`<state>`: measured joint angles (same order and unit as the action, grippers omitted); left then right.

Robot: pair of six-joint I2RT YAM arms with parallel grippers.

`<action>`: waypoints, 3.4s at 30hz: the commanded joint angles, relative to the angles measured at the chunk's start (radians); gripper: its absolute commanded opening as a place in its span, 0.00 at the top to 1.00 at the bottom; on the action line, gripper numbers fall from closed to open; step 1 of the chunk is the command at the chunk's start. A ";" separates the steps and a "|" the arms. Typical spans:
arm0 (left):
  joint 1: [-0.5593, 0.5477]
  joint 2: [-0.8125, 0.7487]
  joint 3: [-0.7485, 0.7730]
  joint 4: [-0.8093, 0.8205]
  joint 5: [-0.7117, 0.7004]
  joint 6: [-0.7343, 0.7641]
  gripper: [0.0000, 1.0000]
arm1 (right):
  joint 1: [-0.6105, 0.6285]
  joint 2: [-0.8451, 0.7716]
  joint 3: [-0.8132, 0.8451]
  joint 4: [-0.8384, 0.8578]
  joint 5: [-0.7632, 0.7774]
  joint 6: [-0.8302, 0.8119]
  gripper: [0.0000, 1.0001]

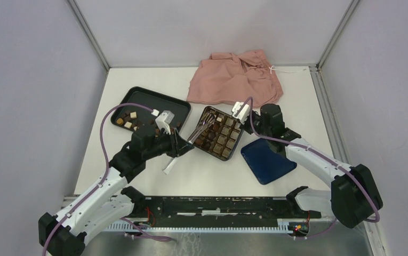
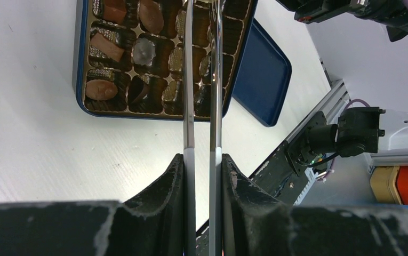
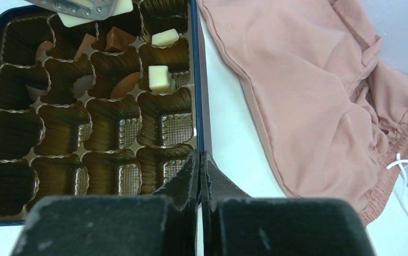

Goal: Pack the chocolate
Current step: Adjust the packing box at the center of the board.

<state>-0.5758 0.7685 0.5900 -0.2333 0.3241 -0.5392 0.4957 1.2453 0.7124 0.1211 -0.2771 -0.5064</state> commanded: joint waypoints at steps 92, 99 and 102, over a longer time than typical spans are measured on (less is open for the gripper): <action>-0.202 0.368 0.100 0.199 -0.220 0.015 0.88 | -0.014 0.198 0.038 0.117 -0.153 0.126 0.93; -0.205 0.392 0.109 0.188 -0.243 0.013 0.79 | -0.016 0.204 0.045 0.105 -0.159 0.125 0.91; -0.209 0.397 0.110 0.180 -0.253 0.011 0.74 | -0.016 0.206 0.050 0.099 -0.161 0.124 0.90</action>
<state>-0.7765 1.1629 0.6476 -0.1101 0.1040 -0.5240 0.4820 1.4548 0.7036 0.1913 -0.4107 -0.3889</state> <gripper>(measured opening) 0.296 0.090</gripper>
